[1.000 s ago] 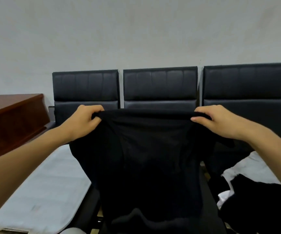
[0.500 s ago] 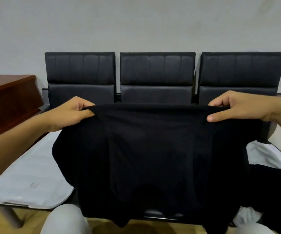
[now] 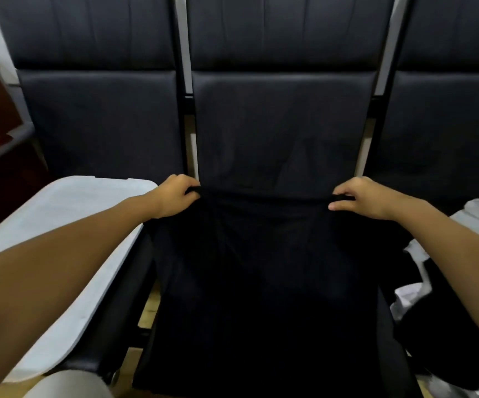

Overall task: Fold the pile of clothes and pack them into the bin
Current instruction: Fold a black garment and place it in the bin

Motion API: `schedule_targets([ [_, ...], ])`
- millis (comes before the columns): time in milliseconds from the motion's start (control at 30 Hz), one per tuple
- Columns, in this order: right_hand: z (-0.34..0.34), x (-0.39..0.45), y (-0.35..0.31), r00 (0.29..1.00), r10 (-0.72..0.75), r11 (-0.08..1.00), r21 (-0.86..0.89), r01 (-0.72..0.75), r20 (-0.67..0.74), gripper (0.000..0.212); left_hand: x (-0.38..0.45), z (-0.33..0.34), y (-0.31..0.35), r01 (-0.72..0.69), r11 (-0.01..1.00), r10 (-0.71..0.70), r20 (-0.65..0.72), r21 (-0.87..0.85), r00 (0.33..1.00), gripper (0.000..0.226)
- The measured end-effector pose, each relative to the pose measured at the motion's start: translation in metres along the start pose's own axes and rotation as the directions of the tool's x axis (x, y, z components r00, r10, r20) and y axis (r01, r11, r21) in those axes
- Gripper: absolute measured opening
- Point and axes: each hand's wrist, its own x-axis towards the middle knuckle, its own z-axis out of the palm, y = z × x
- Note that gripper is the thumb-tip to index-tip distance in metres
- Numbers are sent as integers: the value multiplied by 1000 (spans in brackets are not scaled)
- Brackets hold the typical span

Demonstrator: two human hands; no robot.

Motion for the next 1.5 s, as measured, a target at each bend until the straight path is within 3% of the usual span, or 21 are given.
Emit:
schedule_targets([
  [167, 31, 53, 35, 998, 61, 989, -138, -62, -9, 16, 49, 43, -44, 35, 999, -36, 28, 36, 999, 21],
  [333, 42, 88, 50, 990, 21, 987, -157, -43, -137, 20, 84, 60, -66, 40, 998, -36, -70, 52, 997, 22],
  [500, 37, 70, 33, 954, -35, 994, -113, 1, -298, 26, 73, 44, -53, -118, 992, 124, -150, 50, 981, 16],
  [667, 57, -13, 9, 888, -145, 989, -81, 122, -436, 44, -23, 45, -26, -324, 943, 332, -208, 71, 920, 22],
  [733, 82, -53, 2, 901, -204, 978, -49, 201, -382, 43, -72, 54, -24, -327, 929, 354, -156, 172, 922, 26],
  [800, 110, -88, -2, 939, -182, 966, 126, 226, -291, 42, -116, 68, -29, -383, 886, 403, -24, 261, 915, 25],
  [867, 134, -118, -6, 992, -117, 937, 324, 127, -49, 46, -149, 85, -34, -408, 875, 346, 254, 261, 903, 37],
  [933, 149, -142, -10, 952, -59, 944, 326, -44, 301, 60, -169, 97, -36, -396, 882, 215, 528, 256, 822, 53],
  [967, 155, -151, -9, 936, -22, 957, 278, -82, 351, 66, -173, 101, -35, -372, 895, 159, 602, 247, 783, 56],
  [1000, 161, -156, -7, 947, 26, 967, 232, -105, 320, 67, -173, 104, -32, -338, 911, 124, 624, 236, 771, 56],
  [1067, 169, -163, -10, 974, 183, 969, 141, -201, 132, 57, -162, 110, -18, -312, 921, 132, 567, 233, 813, 44],
  [1133, 178, -167, -21, 946, 325, 945, -38, -325, 14, 42, -140, 123, 2, -351, 903, 195, 490, 249, 850, 34],
  [1200, 185, -168, -27, 890, 454, 888, -60, -456, -41, 54, -110, 143, 27, -371, 906, 259, 427, 204, 867, 30],
  [1300, 183, -158, -24, 811, 585, 803, 133, -581, 4, 83, -57, 175, 76, -384, 906, 316, 317, 179, 894, 33],
  [1367, 177, -152, -22, 776, 625, 759, 169, -629, 81, 77, -23, 195, 112, -384, 908, 320, 314, 167, 894, 49],
  [1500, 172, -152, -13, 769, 592, 759, 153, -633, 241, 54, 35, 234, 168, -272, 948, 155, 504, 167, 850, 74],
])
